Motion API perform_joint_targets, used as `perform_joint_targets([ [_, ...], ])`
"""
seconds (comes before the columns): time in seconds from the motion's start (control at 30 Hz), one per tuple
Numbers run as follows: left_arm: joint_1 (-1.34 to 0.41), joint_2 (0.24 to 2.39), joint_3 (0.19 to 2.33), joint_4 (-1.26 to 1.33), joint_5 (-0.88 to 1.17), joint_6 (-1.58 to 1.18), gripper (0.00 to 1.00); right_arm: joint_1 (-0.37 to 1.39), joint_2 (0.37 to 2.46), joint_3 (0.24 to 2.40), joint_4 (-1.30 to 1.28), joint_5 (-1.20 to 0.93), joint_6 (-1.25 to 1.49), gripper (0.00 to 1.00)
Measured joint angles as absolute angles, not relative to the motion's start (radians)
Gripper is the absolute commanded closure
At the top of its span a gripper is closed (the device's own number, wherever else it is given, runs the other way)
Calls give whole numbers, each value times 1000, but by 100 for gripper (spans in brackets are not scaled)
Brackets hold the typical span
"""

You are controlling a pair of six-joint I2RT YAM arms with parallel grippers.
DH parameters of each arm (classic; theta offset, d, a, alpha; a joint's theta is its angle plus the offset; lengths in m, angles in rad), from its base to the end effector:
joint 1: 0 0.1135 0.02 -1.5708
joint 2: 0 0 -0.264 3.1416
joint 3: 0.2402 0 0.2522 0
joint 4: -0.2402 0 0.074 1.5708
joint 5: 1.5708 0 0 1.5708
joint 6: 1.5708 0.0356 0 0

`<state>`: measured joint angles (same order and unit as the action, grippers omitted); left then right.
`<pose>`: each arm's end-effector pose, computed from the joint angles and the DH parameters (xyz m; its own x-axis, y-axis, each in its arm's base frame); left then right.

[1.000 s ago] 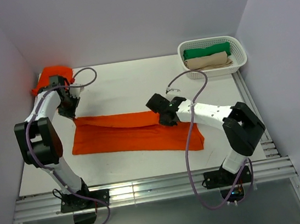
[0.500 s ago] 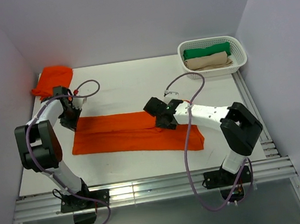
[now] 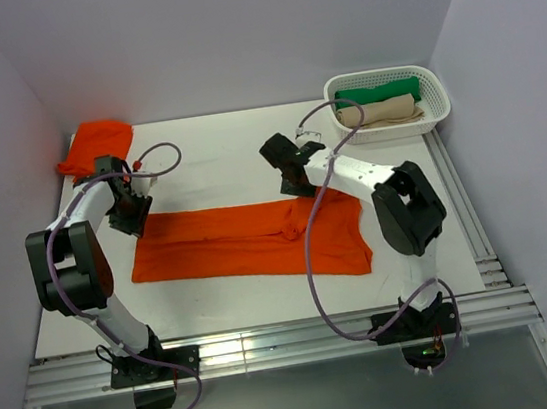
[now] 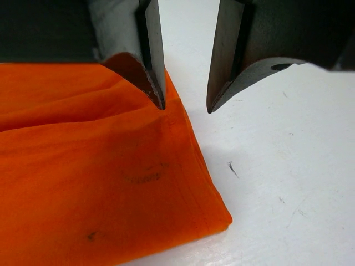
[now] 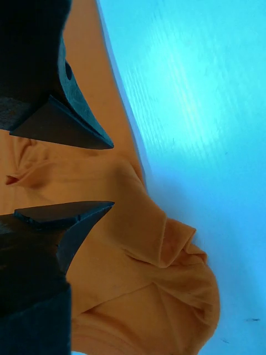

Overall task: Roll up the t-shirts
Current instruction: Fold the tshirt

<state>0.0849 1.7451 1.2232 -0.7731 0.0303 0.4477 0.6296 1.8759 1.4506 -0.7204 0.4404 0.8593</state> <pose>0.3368 0.0276 0.1979 -0.8974 0.3579 -0.2581 0.3461 0.9337 0.0916 0.3250 0.2180 0.2221 -0.7766 0.2819 -0.5634 0.3027 0.9513 0.0588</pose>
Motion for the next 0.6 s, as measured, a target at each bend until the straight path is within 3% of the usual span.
perform_joint_targets([
  [0.13, 86, 1745, 1233, -772, 31, 448, 59, 617, 1956, 1479, -734, 428, 835, 54],
  [0.23, 86, 1745, 1234, -772, 32, 448, 60, 614, 1978, 1480, -739, 425, 826, 69],
  [0.43, 86, 1745, 1234, -772, 32, 448, 61, 614, 1967, 1439, -726, 425, 832, 88],
  [0.6, 86, 1745, 1234, -772, 32, 447, 64, 614, 1905, 1350, -719, 424, 847, 95],
])
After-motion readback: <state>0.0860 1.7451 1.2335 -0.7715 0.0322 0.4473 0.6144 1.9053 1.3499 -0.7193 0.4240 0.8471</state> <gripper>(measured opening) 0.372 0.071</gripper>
